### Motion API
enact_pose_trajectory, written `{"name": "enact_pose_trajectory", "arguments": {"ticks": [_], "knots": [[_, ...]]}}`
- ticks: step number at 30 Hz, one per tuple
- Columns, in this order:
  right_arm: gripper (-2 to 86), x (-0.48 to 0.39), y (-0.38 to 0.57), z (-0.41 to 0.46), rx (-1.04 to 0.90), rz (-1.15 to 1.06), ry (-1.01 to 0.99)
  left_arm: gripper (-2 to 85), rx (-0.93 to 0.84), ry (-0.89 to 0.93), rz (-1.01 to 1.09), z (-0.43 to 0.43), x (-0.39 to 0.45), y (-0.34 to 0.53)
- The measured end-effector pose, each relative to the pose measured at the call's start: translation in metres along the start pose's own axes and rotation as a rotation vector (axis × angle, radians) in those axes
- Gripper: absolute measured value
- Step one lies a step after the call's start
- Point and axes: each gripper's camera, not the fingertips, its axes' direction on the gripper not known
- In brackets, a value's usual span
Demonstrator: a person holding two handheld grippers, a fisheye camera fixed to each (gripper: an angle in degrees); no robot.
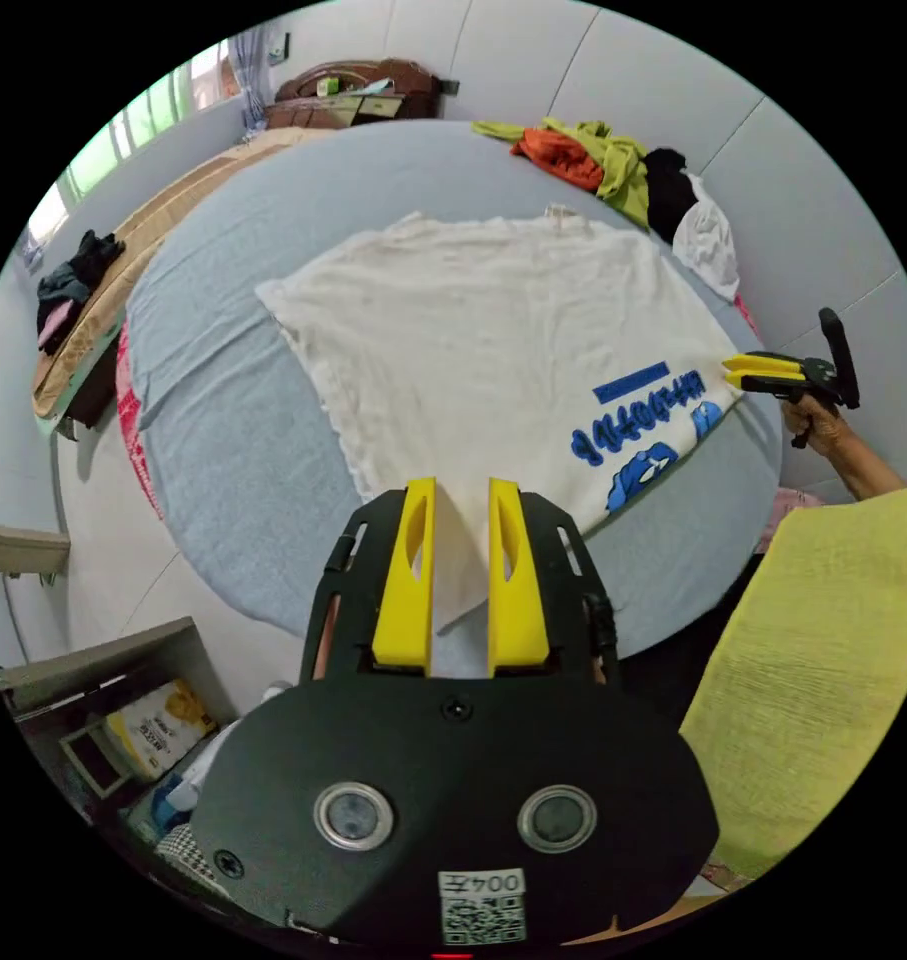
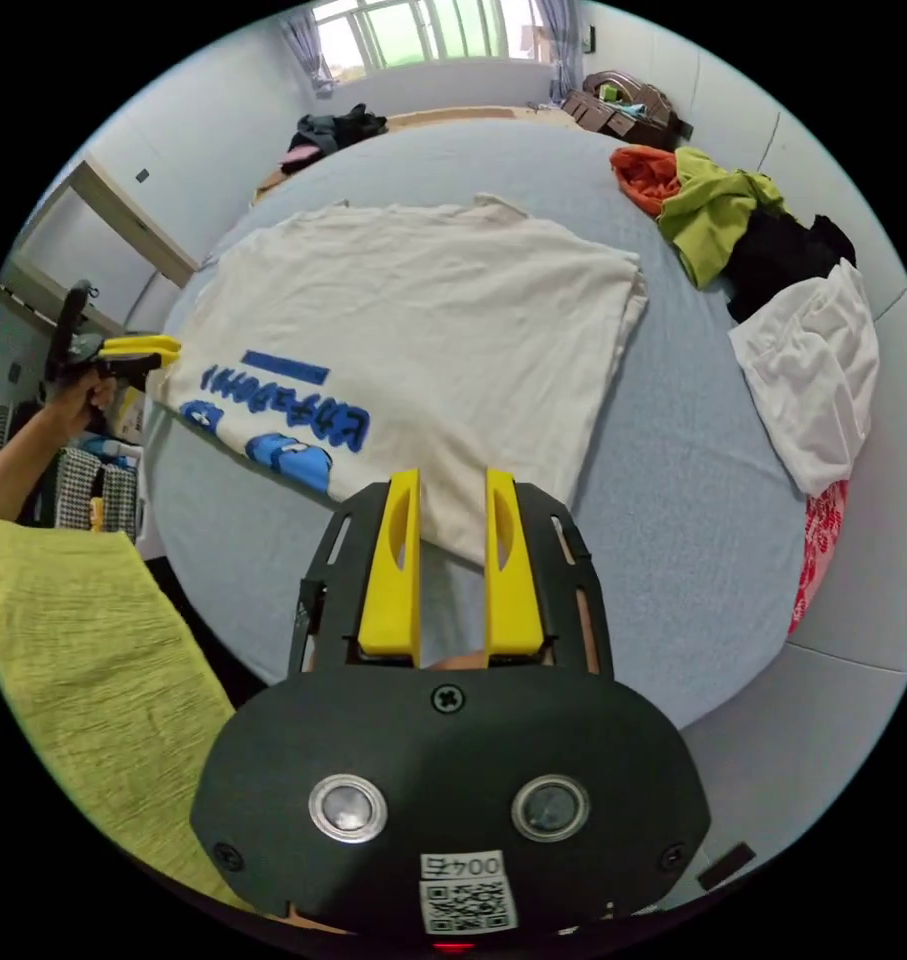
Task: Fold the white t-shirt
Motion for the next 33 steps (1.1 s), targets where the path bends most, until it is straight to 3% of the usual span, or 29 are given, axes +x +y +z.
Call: {"name": "enact_pose_trajectory", "arguments": {"ticks": [4,12,17,30,33], "knots": [[10.0,0.005,0.030,-0.005,0.011,-0.057,0.052,7.0,0.050,-0.027,-0.016,0.006,0.009,0.005],[8.7,0.049,0.069,-0.032,-0.019,0.068,0.013,6.4,0.008,-0.039,-0.026,0.015,0.028,-0.015],[6.4,0.081,0.097,-0.043,0.104,0.219,-0.138,5.9,-0.019,-0.047,-0.054,0.019,0.037,-0.027],[6.2,0.095,0.088,-0.023,0.142,0.266,-0.236,5.6,-0.074,-0.072,-0.059,0.025,0.053,-0.058],[1.9,0.091,0.080,-0.014,0.104,0.246,-0.219,5.6,-0.079,-0.070,-0.055,0.025,0.054,-0.064]]}}
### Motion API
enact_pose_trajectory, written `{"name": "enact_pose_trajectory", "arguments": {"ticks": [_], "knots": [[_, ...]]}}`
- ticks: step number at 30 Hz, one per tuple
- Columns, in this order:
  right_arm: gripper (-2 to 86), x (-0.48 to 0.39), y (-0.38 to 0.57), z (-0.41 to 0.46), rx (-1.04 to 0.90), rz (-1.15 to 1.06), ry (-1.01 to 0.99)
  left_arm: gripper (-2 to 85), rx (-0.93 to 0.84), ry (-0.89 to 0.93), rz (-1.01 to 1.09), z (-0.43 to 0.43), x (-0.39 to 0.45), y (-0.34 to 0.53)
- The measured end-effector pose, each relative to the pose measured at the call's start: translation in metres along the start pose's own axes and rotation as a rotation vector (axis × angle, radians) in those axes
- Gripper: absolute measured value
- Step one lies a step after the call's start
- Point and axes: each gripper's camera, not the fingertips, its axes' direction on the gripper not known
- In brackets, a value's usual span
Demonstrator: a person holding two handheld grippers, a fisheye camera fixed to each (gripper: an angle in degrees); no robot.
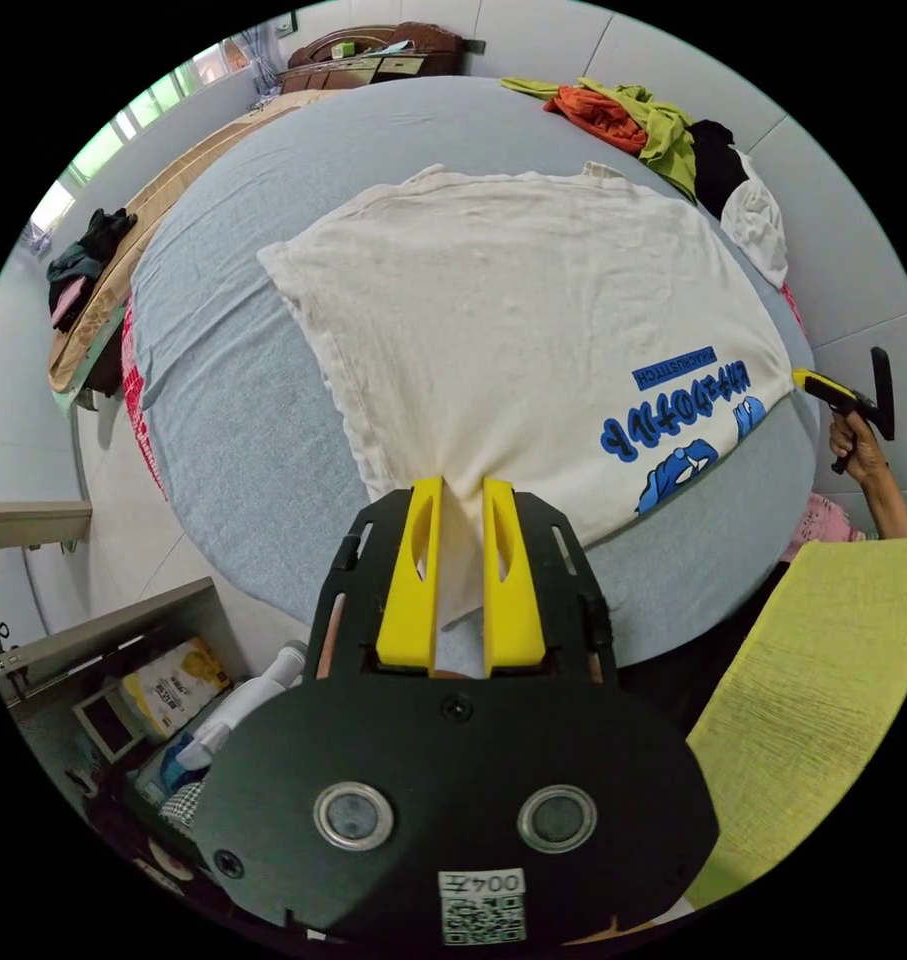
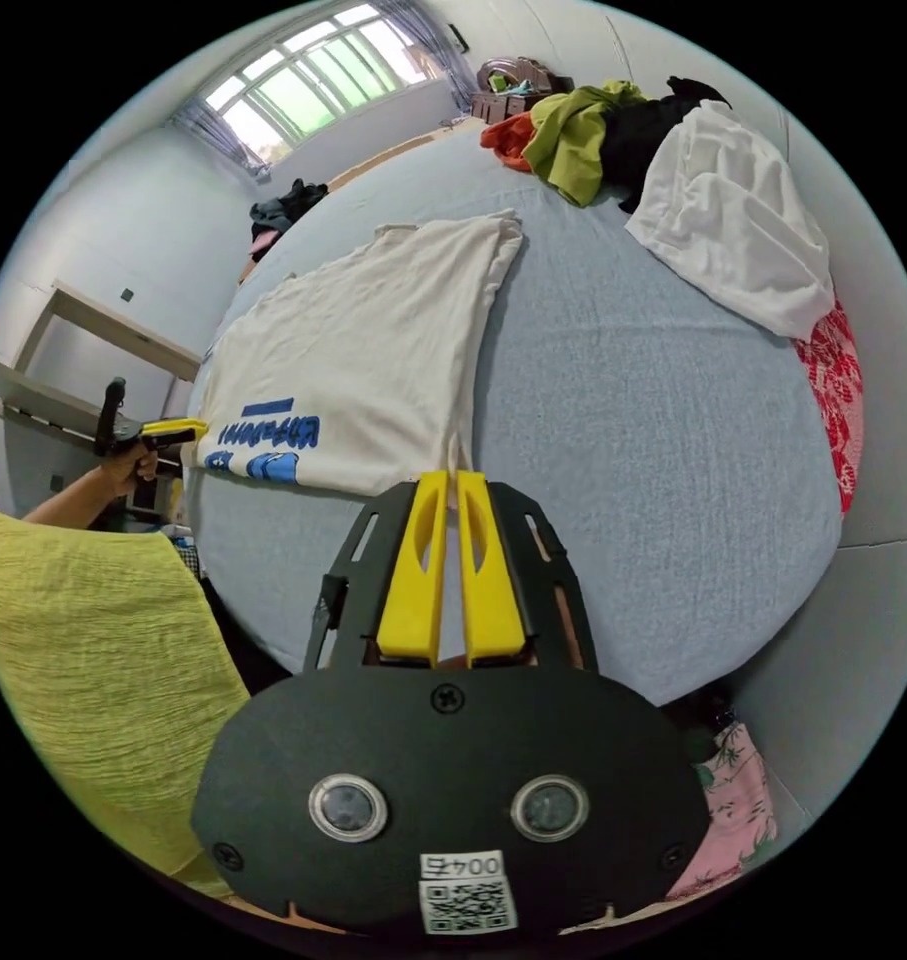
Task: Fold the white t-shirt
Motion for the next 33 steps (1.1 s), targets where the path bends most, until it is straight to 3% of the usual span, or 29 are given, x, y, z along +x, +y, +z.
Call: {"name": "enact_pose_trajectory", "arguments": {"ticks": [2,11,14,18,23,28,33], "knots": [[0.3,0.001,0.000,-0.002,0.009,0.043,0.112,5.5,0.000,0.008,-0.006,0.000,-0.001,-0.002],[2.4,0.025,0.004,0.009,0.065,0.195,0.031,5.0,0.018,0.028,-0.029,-0.003,-0.007,-0.011],[4.3,0.021,0.001,0.014,0.055,0.155,0.003,5.0,0.020,0.021,-0.028,-0.005,-0.009,-0.015],[3.7,-0.011,-0.020,0.008,0.088,0.053,0.108,4.8,0.017,0.023,-0.041,-0.007,-0.013,-0.019],[4.6,-0.089,-0.085,0.064,-0.087,-0.189,0.193,5.1,-0.003,0.002,-0.023,-0.011,-0.016,-0.027],[5.2,-0.112,-0.119,0.134,-0.272,-0.234,0.360,5.3,-0.027,0.009,-0.023,-0.015,-0.025,-0.033],[4.9,-0.102,-0.140,0.150,-0.314,-0.220,0.282,5.1,-0.043,0.004,0.006,-0.020,-0.035,-0.037]]}}
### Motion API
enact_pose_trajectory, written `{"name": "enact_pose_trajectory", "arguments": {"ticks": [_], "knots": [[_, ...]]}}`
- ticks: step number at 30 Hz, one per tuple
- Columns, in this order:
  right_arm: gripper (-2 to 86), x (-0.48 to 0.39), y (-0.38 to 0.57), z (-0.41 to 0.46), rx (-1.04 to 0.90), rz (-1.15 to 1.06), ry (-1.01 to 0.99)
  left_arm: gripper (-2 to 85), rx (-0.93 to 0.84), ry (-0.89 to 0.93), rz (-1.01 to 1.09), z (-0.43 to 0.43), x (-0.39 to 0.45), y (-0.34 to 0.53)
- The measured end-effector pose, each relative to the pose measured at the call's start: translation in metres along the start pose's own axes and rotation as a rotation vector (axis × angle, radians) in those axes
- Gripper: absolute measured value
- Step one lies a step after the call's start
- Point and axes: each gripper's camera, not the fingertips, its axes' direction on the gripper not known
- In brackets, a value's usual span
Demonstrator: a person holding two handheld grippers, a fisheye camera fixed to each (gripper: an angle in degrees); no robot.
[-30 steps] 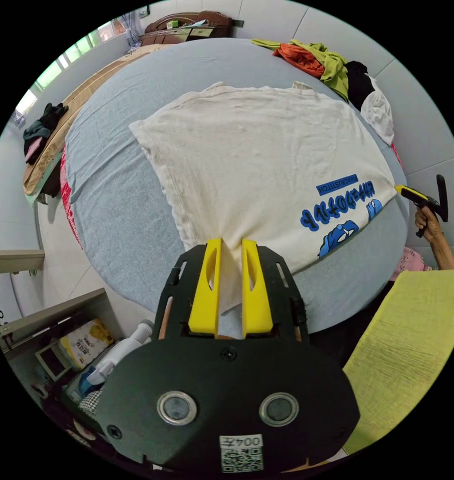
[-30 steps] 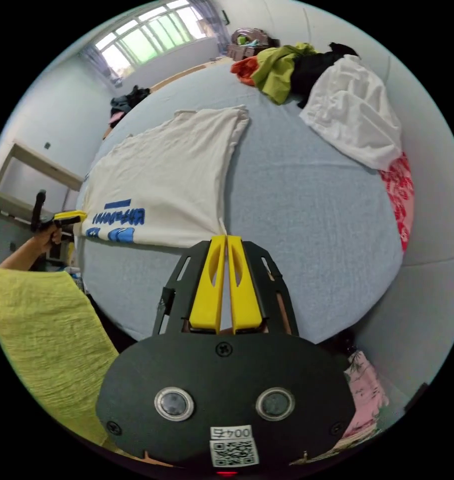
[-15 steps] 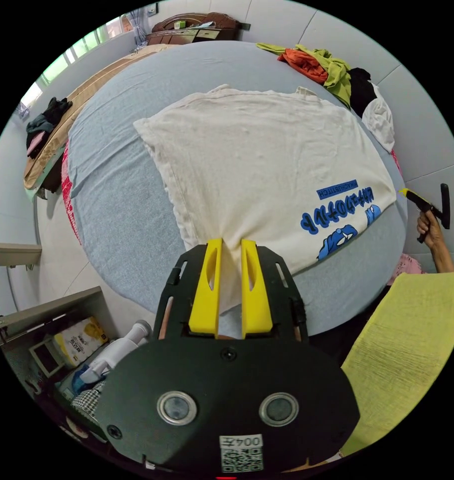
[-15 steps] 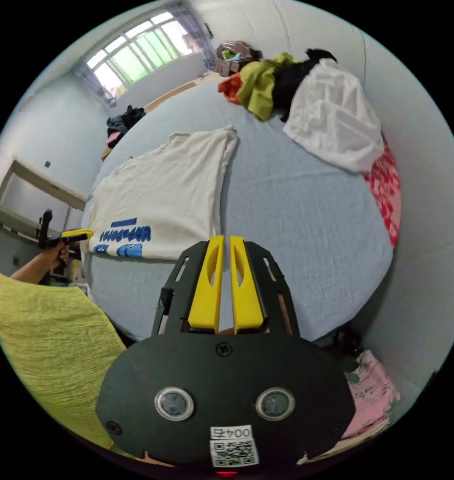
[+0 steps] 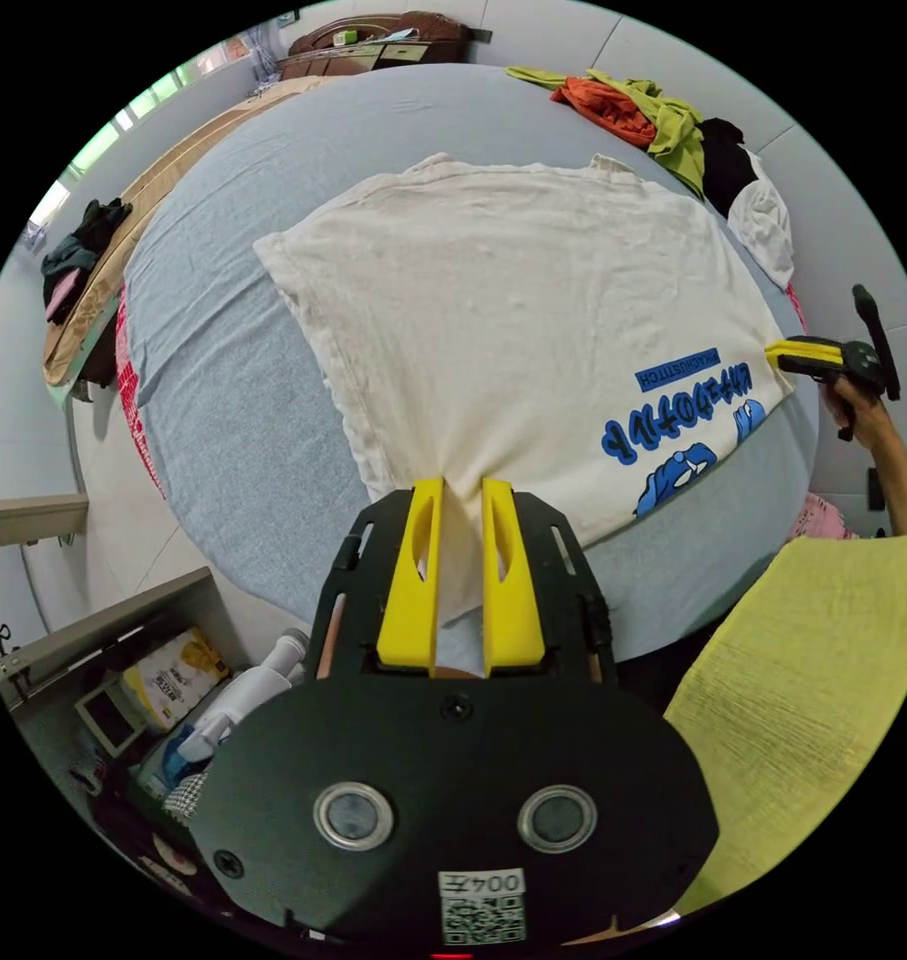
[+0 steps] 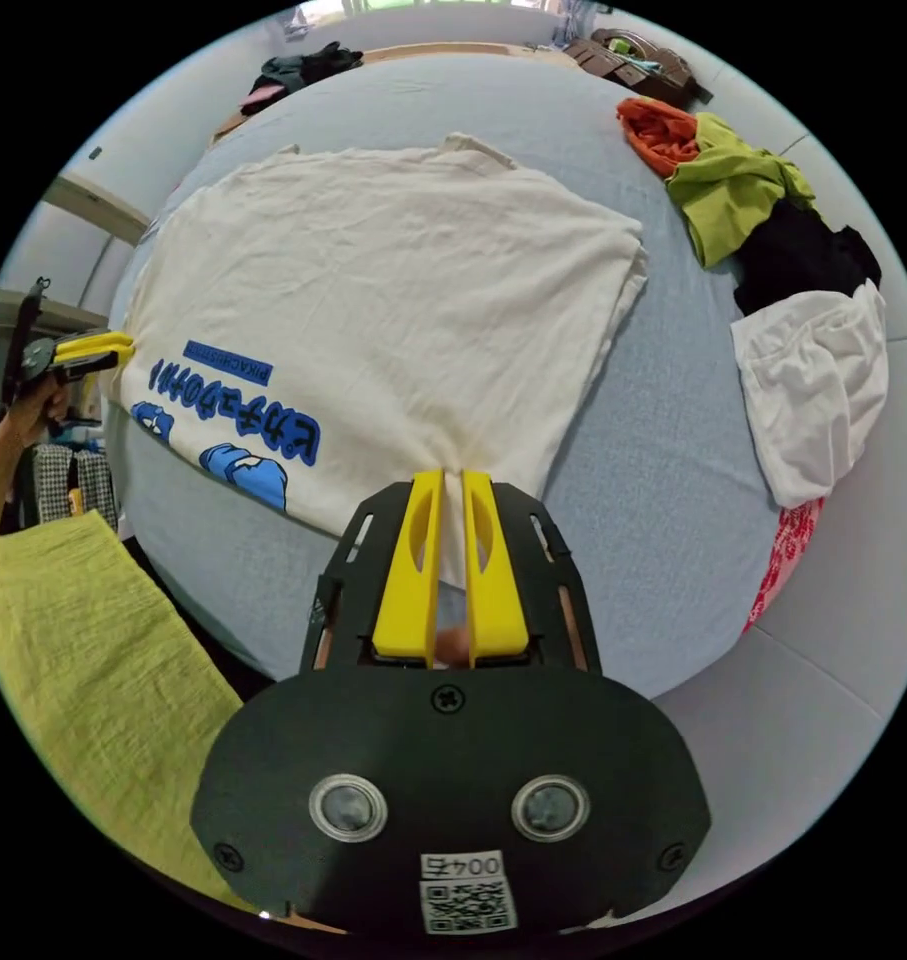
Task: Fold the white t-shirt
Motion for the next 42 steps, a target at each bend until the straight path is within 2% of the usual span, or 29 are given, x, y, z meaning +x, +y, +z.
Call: {"name": "enact_pose_trajectory", "arguments": {"ticks": [7,11,12,18,24,28,30,33,35,39,42], "knots": [[4.9,-0.004,-0.043,0.021,-0.149,-0.164,0.010,4.3,0.005,0.050,-0.005,-0.006,-0.024,0.003],[4.9,-0.015,-0.058,0.033,-0.201,-0.236,0.072,4.1,0.029,0.221,-0.088,-0.013,-0.058,0.011],[4.9,-0.016,-0.059,0.034,-0.202,-0.236,0.080,4.5,0.083,0.241,-0.096,-0.023,-0.065,0.012],[5.1,-0.004,-0.065,0.045,-0.195,-0.141,0.056,10.3,0.342,0.123,0.073,-0.070,-0.068,-0.023],[5.1,0.020,-0.069,0.053,-0.214,-0.097,-0.023,14.3,0.229,0.024,0.153,-0.034,-0.094,-0.084],[5.0,0.034,-0.064,0.056,-0.205,-0.066,-0.049,11.8,0.249,0.059,0.128,-0.030,-0.129,-0.081],[4.9,0.042,-0.060,0.057,-0.195,-0.036,-0.073,10.3,0.273,0.132,0.087,-0.031,-0.157,-0.075],[5.1,0.058,-0.048,0.055,-0.162,0.019,-0.120,10.7,0.289,0.232,-0.001,-0.037,-0.189,-0.068],[6.5,0.069,-0.035,0.039,-0.075,0.059,-0.117,11.9,0.325,0.237,-0.027,-0.049,-0.198,-0.063],[11.0,0.091,-0.038,0.009,0.106,0.099,-0.219,13.1,0.395,0.250,0.031,-0.069,-0.180,-0.069],[13.5,0.099,-0.066,-0.004,0.221,0.097,-0.235,13.6,0.367,0.240,0.093,-0.060,-0.157,-0.089]]}}
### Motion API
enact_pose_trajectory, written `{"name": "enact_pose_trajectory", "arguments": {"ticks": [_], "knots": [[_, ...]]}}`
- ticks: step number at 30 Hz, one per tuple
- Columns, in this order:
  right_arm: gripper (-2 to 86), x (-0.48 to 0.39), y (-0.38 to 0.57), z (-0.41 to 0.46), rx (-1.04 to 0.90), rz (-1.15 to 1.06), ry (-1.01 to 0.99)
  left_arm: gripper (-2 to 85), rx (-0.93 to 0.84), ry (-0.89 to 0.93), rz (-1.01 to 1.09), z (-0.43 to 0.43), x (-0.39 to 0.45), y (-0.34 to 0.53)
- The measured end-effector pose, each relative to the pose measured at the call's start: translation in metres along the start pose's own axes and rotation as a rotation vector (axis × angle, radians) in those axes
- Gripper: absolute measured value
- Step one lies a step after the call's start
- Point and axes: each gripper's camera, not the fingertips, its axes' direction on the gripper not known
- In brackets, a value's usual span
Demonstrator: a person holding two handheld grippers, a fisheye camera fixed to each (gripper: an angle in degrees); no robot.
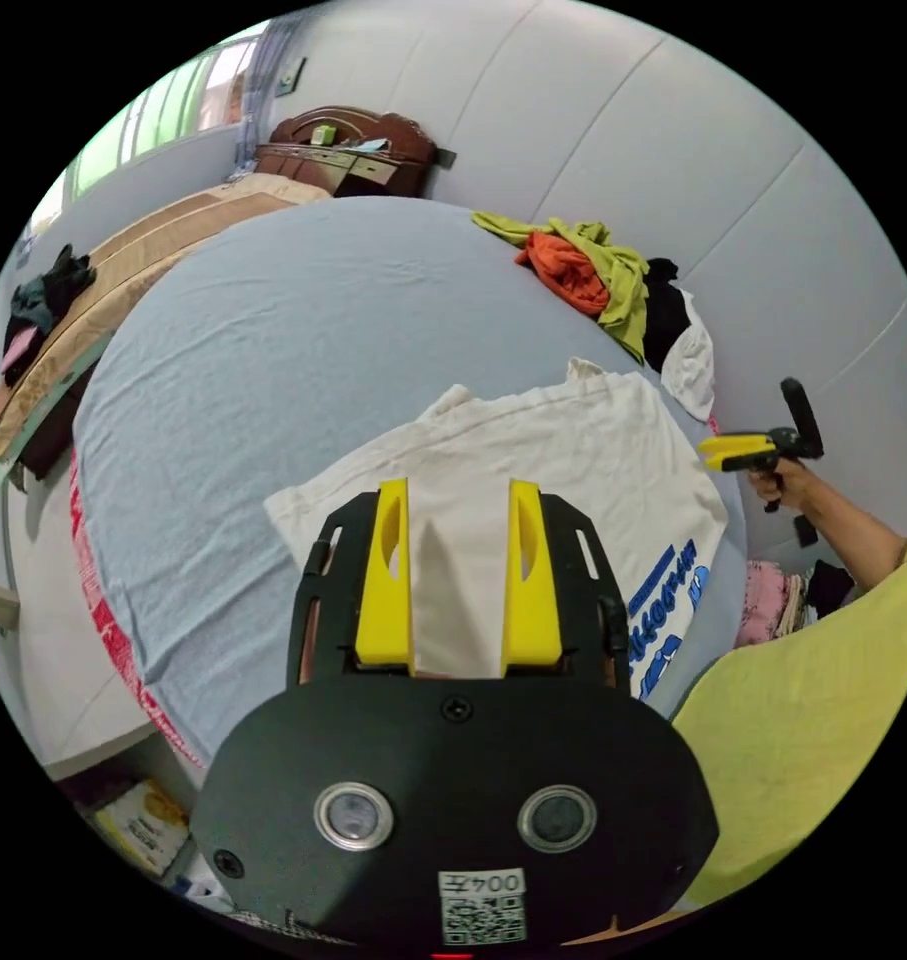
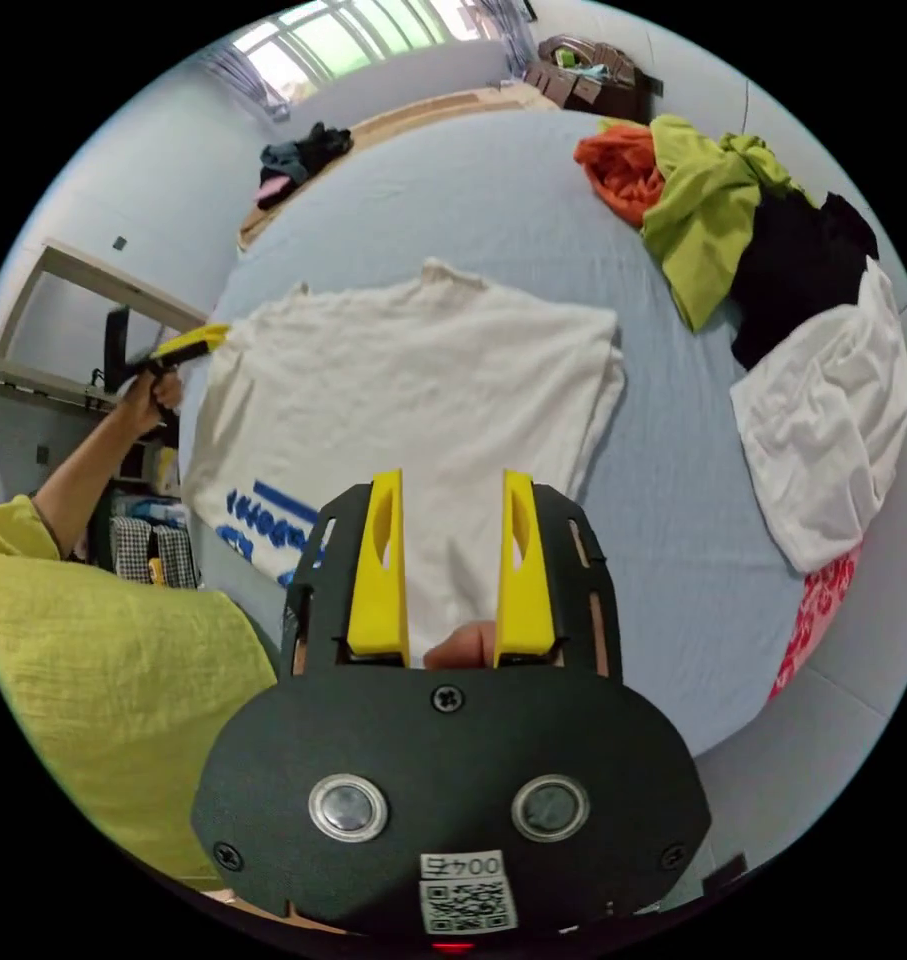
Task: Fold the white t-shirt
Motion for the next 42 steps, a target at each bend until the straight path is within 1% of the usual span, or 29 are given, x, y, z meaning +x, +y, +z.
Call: {"name": "enact_pose_trajectory", "arguments": {"ticks": [2,4,7,9,11,13,14,16,19,21,22,23,24,25,27,30,32,34,37,39,42], "knots": [[13.6,-0.006,-0.025,0.006,0.068,-0.044,-0.033,13.6,-0.043,-0.024,-0.001,0.015,0.002,-0.006],[13.5,-0.010,-0.043,0.018,0.065,-0.085,-0.071,13.4,-0.072,-0.049,-0.019,0.026,-0.001,-0.007],[13.5,-0.008,-0.065,0.042,0.003,-0.134,-0.088,11.8,-0.066,-0.078,-0.042,0.029,-0.007,-0.005],[12.7,0.005,-0.070,0.048,-0.036,-0.155,-0.033,10.6,-0.058,-0.061,-0.051,0.028,-0.013,-0.003],[10.5,0.039,-0.070,0.034,-0.008,-0.106,-0.039,9.9,-0.058,-0.064,-0.042,0.028,-0.014,-0.002],[11.5,0.070,-0.067,0.017,0.032,-0.033,-0.013,9.3,-0.063,-0.073,-0.031,0.028,-0.015,-0.002],[11.9,0.090,-0.064,0.005,0.057,0.025,-0.029,8.8,-0.067,-0.078,-0.026,0.029,-0.015,-0.003],[12.2,0.106,-0.060,-0.013,0.110,0.073,-0.052,8.2,-0.069,-0.079,-0.027,0.029,-0.017,-0.003],[12.4,0.093,-0.064,-0.028,0.172,0.055,-0.100,7.5,-0.058,-0.077,-0.038,0.030,-0.019,-0.001],[12.9,0.077,-0.072,-0.018,0.121,0.002,-0.096,7.4,-0.048,-0.075,-0.052,0.030,-0.019,0.001],[13.1,0.072,-0.076,-0.007,0.071,-0.002,-0.042,7.4,-0.047,-0.073,-0.056,0.031,-0.019,0.001],[13.0,0.077,-0.079,0.000,0.037,0.036,0.013,7.4,-0.045,-0.067,-0.064,0.031,-0.019,0.001],[12.4,0.083,-0.078,0.000,0.035,0.062,0.027,7.5,-0.046,-0.062,-0.069,0.032,-0.019,0.001],[11.1,0.096,-0.075,-0.008,0.069,0.126,0.007,7.6,-0.047,-0.060,-0.071,0.032,-0.019,0.001],[12.4,0.107,-0.065,-0.029,0.132,0.196,0.002,7.8,-0.051,-0.050,-0.077,0.034,-0.020,0.000],[11.8,0.088,-0.040,-0.061,0.154,0.159,0.036,9.4,-0.061,-0.055,-0.081,0.033,-0.017,-0.003],[11.7,0.047,-0.007,-0.072,0.122,0.059,0.067,10.6,-0.046,-0.098,-0.075,0.026,-0.009,-0.007],[11.6,0.011,0.024,-0.071,0.097,-0.016,0.098,11.0,-0.004,-0.077,-0.046,0.016,0.006,-0.011],[11.6,-0.035,0.072,-0.058,0.065,-0.080,0.134,11.2,0.037,0.006,0.014,0.012,0.047,-0.012],[11.9,-0.052,0.089,-0.046,0.052,-0.097,0.139,11.6,0.003,0.059,0.089,0.023,0.092,-0.004],[12.3,-0.063,0.101,-0.028,0.003,-0.118,0.173,12.0,-0.069,0.097,0.127,0.046,0.138,0.018]]}}
